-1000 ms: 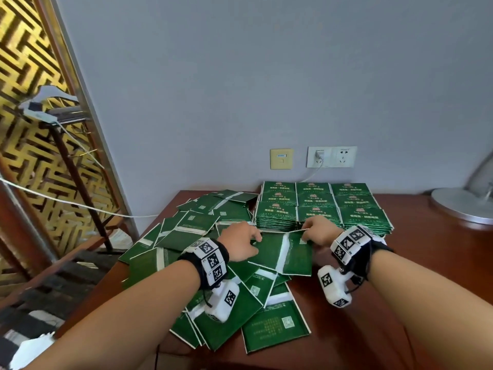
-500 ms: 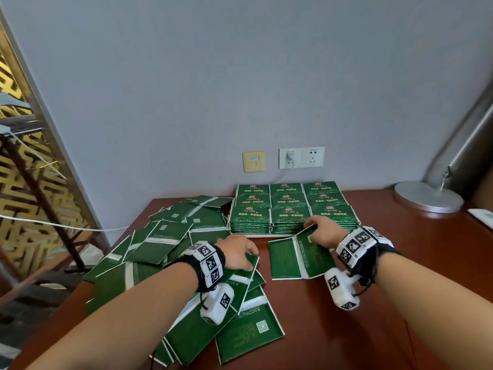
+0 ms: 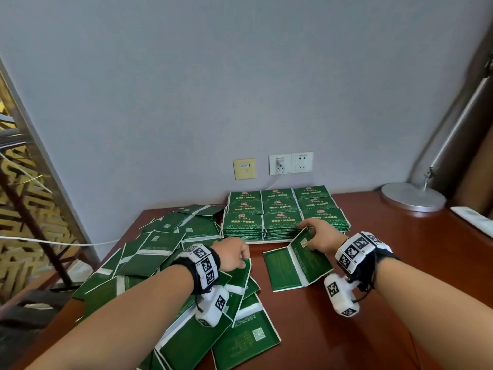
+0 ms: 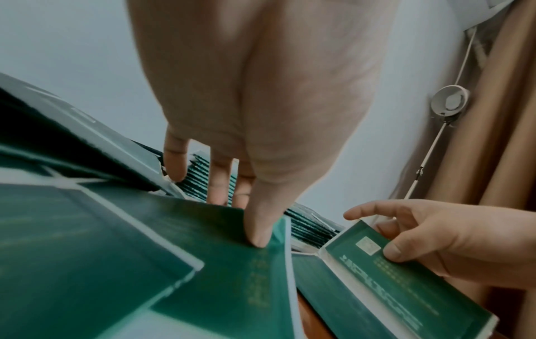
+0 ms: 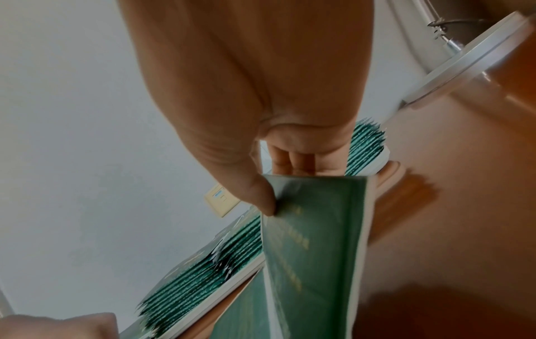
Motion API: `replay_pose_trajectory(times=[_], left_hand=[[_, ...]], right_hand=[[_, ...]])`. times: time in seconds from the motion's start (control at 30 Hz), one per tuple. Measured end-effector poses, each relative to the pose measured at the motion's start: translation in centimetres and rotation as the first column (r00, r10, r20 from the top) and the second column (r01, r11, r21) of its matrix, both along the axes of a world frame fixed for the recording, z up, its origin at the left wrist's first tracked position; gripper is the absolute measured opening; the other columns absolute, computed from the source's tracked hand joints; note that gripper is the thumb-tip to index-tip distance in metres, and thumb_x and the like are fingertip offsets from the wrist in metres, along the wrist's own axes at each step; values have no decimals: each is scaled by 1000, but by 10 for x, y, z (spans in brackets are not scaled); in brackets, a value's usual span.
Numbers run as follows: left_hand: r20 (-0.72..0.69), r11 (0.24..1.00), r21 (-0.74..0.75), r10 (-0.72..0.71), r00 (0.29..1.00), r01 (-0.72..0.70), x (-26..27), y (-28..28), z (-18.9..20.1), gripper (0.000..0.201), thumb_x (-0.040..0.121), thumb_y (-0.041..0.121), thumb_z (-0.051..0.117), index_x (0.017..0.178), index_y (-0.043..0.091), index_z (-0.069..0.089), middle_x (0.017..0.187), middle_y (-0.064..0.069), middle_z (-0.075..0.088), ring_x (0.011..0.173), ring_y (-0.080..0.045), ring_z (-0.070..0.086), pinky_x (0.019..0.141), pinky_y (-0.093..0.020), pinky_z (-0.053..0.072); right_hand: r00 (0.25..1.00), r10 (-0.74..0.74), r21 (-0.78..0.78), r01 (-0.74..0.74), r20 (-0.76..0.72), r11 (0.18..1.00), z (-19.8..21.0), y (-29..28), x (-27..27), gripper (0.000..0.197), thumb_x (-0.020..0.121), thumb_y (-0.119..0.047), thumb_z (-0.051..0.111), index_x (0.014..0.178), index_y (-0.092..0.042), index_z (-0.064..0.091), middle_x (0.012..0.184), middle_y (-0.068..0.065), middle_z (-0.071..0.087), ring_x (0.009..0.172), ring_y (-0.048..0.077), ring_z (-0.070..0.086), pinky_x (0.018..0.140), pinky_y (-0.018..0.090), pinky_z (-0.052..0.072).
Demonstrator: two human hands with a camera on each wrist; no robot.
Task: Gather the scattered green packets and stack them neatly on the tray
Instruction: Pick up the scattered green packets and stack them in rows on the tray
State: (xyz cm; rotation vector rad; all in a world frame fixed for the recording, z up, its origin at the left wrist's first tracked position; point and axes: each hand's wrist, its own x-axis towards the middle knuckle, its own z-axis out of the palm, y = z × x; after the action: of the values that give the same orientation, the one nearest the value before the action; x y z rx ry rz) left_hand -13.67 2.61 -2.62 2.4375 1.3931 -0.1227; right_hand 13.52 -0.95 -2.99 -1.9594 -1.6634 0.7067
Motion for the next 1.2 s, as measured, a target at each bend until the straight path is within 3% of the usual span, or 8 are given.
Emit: replay_pose_trajectory(times=[0.13,0.47,0.63,0.77,0.9,0.97,1.07,1.2], left_hand=[[120,999,32,-42,992,39,13,5,9,11,95,18,62,106,17,64,110,-1,64,95,-14,58,88,-24,44],[478,989,110,37,877,-102,83,13,12,18,97,17,58,115,12,61,107,-7,64,89,-19,59,81,-31,50],[459,985,125,51,887,-122,95,16,8,15,96,14,57,110,10,61,100,-12,67,71,-20,58,72,-34,53],[426,975,185,37,904,-126,98,15,17,16,95,15,55,110,13,62,95,-3,64,83,-23,64,75,-32,53],[378,986,165,-47,924,-17,116,-2,24,14,96,27,56,105,18,61,99,0,66,85,-16,64,82,-36,55],[332,995,59,-97,938,81,127,-14,22,21,98,37,53,105,18,61,97,-2,68,76,-14,64,69,-30,54],[322,989,-109,-61,945,100,131,-22,13,24,101,32,49,111,14,61,98,-5,68,67,-15,62,54,-23,47],[170,997,-67,-35,985,47,115,-13,-6,18,92,29,62,82,14,62,77,-5,56,68,-20,52,68,-29,45]], right_hand=[[999,-41,31,41,-4,999,3,-8,14,64,76,7,68,131,-22,52,93,1,56,67,17,63,65,35,59],[976,-174,44,170,129,985,11,-35,80,54,72,-7,79,122,-18,64,117,2,68,102,17,64,91,28,52],[963,-201,54,194,178,979,13,-46,98,41,77,-7,75,114,-22,68,106,-3,69,87,12,62,75,19,47],[959,-177,95,160,221,983,15,-49,95,31,81,-11,71,110,-23,70,104,-2,71,86,10,61,76,19,45],[967,-71,78,53,246,996,16,-50,83,27,83,-18,73,110,-23,71,103,-3,70,84,8,61,68,13,43],[967,2,38,-12,257,999,15,-51,77,28,83,-22,74,110,-24,71,99,-6,68,83,7,60,63,10,40],[971,70,-53,-59,227,997,13,-55,72,33,84,-37,72,114,-26,68,94,-13,60,90,7,57,76,18,41],[963,27,-135,10,270,991,4,-56,79,49,82,-42,72,125,-22,60,121,-5,62,107,13,58,93,26,45]])
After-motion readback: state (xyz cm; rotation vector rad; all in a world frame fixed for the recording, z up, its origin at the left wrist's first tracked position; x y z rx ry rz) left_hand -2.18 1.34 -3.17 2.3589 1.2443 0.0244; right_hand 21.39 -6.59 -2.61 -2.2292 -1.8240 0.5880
